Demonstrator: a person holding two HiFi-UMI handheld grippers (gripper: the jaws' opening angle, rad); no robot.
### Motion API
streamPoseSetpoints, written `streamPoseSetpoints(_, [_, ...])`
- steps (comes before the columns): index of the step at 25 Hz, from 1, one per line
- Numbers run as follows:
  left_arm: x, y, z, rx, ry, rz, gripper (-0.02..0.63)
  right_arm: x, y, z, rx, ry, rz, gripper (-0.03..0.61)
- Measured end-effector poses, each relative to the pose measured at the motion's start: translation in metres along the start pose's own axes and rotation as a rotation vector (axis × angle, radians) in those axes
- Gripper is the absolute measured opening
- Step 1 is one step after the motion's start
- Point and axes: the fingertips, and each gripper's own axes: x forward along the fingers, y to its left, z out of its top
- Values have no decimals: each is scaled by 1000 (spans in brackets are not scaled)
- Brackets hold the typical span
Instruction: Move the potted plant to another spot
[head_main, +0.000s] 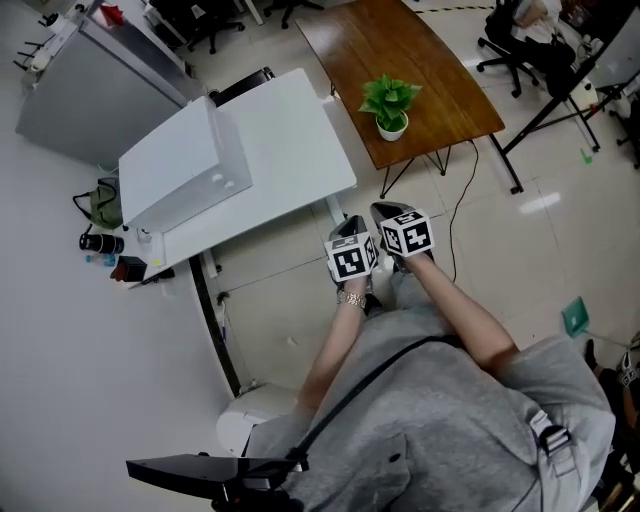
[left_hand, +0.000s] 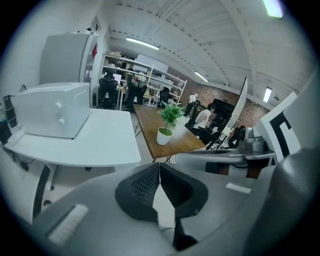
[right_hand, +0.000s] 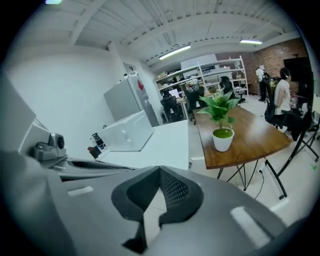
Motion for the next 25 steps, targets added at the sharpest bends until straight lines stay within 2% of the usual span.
streamPoseSetpoints(4, [-6, -9, 6, 19, -15, 6, 20, -10, 6, 5, -76, 22, -4, 0])
streamPoseSetpoints(10, [0, -29, 17, 24, -36, -3, 20, -26, -1, 16, -72, -8, 18, 0])
streamPoseSetpoints(16, [6, -62, 13, 95, -12, -45, 20, -39, -21, 17, -8, -30, 32, 23])
streamPoseSetpoints(25, [8, -55, 18, 92, -13, -26, 20, -44, -8, 30, -1, -71, 107, 23])
